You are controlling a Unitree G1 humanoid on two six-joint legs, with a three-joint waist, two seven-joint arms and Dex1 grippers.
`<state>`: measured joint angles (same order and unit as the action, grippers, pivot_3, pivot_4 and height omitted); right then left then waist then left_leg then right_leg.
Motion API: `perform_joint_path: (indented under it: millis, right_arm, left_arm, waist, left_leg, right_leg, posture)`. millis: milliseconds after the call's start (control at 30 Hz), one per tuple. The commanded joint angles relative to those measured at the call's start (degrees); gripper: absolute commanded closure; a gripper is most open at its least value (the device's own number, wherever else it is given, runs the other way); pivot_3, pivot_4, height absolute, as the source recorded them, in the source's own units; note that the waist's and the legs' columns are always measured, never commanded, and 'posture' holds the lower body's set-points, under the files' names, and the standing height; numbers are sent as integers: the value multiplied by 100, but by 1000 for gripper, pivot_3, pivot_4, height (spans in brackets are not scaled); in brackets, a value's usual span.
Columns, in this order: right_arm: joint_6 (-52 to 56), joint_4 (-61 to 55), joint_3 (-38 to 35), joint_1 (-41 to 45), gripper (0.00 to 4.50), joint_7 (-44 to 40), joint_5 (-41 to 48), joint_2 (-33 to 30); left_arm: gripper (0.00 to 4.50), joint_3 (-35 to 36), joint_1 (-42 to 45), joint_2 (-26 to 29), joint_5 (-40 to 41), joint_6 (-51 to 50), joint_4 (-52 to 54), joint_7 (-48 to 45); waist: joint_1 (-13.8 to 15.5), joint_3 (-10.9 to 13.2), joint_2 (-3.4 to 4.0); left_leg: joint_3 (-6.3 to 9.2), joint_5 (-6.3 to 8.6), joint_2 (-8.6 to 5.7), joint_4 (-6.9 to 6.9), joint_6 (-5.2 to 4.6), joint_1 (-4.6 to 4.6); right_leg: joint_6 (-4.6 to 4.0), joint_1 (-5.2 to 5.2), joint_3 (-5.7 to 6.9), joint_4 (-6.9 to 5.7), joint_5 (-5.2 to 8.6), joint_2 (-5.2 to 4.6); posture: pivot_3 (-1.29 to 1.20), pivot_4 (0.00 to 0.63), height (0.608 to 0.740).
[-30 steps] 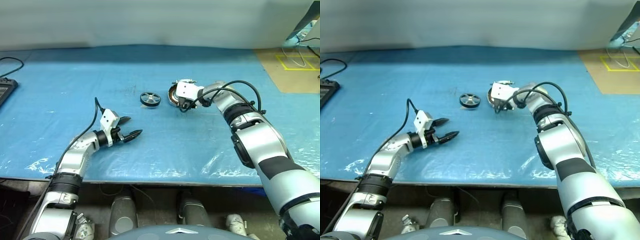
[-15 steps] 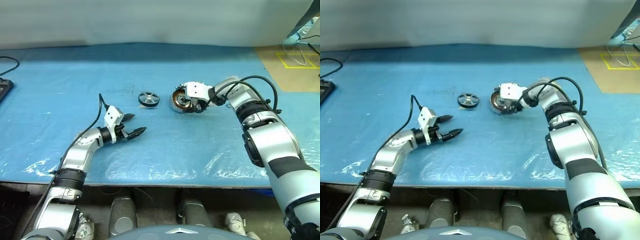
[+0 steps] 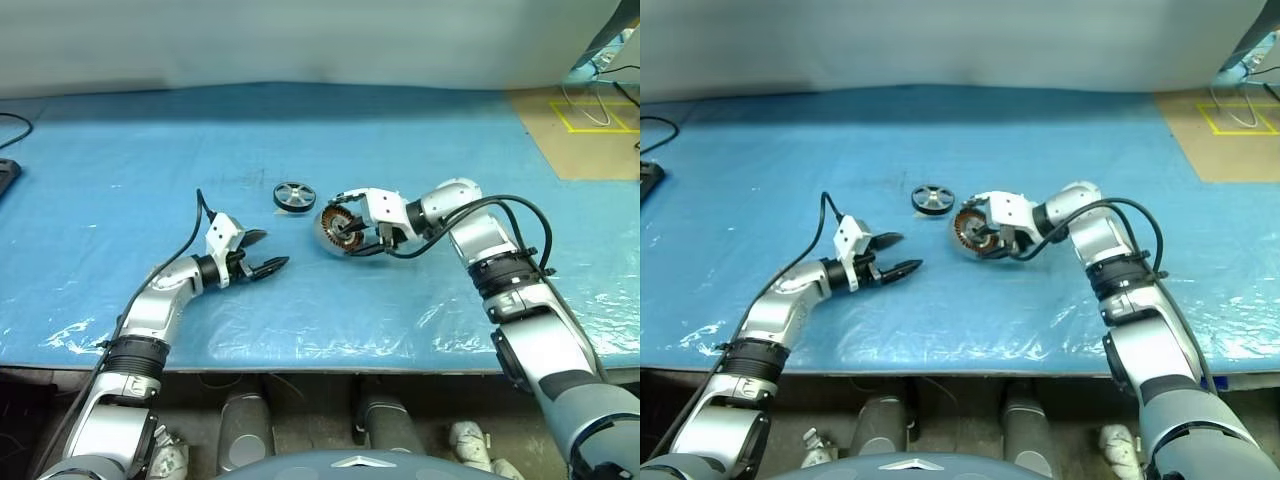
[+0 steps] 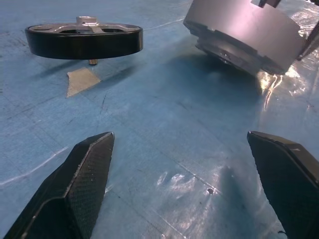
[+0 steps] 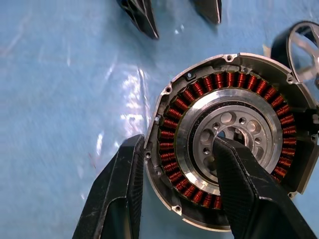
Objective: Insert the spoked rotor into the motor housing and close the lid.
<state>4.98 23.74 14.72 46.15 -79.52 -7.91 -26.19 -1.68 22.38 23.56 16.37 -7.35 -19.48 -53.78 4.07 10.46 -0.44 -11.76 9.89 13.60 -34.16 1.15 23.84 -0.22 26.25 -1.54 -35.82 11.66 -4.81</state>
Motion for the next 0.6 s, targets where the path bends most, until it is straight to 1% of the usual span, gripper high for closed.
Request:
perform_joint_path:
  millis: [33, 133, 600]
  right_arm:
    - [616, -941, -88, -75, 2691, 220, 305, 19]
    - [986, -1160, -63, -173, 2691, 365, 367, 32]
    - [1774, -2216, 234, -575, 2691, 450, 624, -283]
  left_arm:
    - [0, 130, -45, 131, 49, 10, 231, -40]
    - [0, 152, -52, 183, 70, -35, 276, -13]
    - [0, 177, -68, 308, 107, -284, 518, 50]
  waist:
    - [1, 0, 0]
    - [-2, 0, 0]
    - [0, 0, 0]
  left_leg:
    - [0, 0, -1, -1, 1, -1]
    - [-1, 0, -4, -1, 3, -5]
    - [-1, -12, -4, 2, 25, -13]
  right_leg:
    - [0, -1, 0, 1, 0, 0]
    - [0, -3, -1, 0, 0, -1]
    - [1, -10, -2, 3, 0, -1]
  posture:
    - [0, 150, 740]
    - [0, 150, 740]
    - [0, 150, 740]
